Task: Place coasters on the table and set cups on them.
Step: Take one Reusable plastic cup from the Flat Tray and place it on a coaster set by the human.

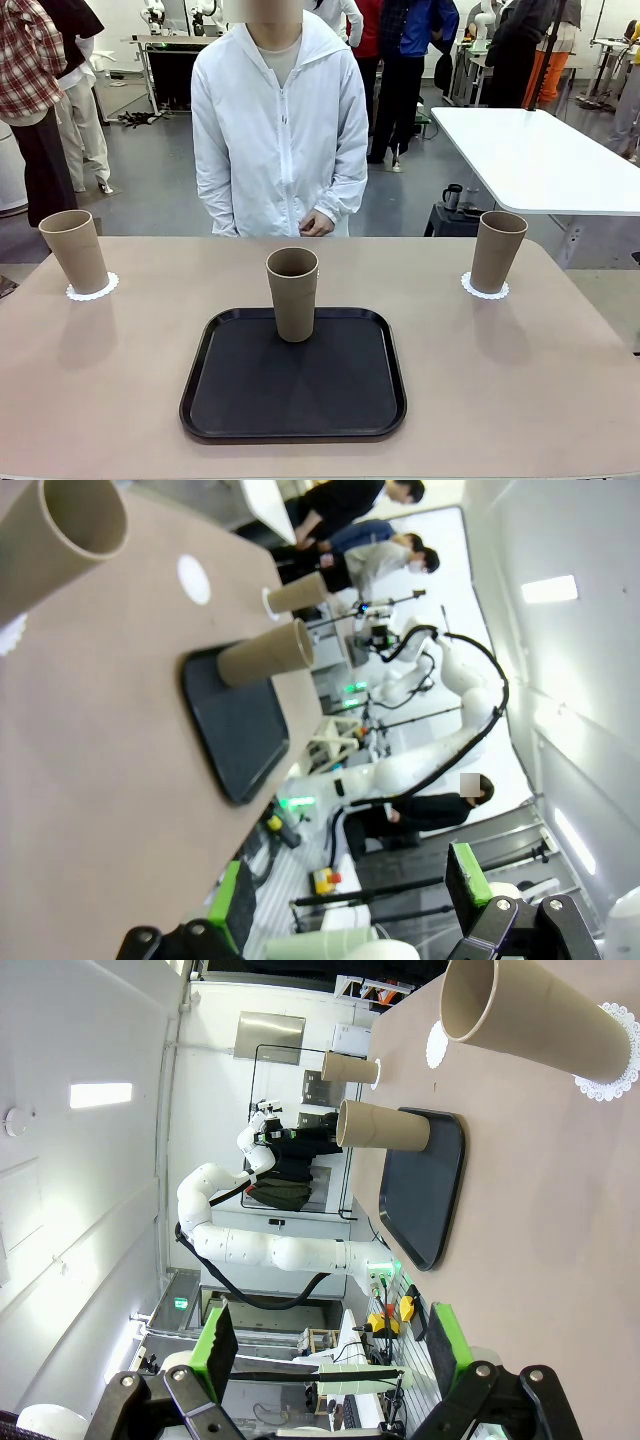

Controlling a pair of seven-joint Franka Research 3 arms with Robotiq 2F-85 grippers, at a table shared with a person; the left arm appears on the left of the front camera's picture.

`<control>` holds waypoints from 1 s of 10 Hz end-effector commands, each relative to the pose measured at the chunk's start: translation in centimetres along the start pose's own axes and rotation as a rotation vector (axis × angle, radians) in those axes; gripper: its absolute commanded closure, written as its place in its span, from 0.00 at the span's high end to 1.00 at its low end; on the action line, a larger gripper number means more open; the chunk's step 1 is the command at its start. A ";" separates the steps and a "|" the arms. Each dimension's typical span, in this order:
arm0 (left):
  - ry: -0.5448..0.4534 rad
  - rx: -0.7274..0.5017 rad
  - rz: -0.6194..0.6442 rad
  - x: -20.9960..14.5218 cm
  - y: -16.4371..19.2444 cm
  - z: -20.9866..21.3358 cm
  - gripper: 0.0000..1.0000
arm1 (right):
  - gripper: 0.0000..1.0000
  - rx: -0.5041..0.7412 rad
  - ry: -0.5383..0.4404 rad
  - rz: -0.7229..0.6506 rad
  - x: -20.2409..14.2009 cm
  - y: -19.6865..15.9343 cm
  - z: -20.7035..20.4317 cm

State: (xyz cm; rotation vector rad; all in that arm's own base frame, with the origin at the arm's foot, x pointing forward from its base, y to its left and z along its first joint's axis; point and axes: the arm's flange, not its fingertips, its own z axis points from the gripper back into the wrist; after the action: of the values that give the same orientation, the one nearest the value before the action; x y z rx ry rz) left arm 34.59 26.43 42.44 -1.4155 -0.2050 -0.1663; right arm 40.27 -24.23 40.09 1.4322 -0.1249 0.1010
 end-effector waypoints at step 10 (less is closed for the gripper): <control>-0.008 -0.009 -0.004 0.0 -0.1 0.1 1.00 | 1.00 -0.499 0.562 0.475 -1.4 12.7 -20.6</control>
State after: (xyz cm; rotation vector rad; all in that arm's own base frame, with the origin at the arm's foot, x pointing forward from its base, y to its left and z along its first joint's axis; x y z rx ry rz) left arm 34.61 26.39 42.39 -1.4178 -0.2050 -0.1658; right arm 38.26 -4.79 51.58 0.8958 0.0307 0.7376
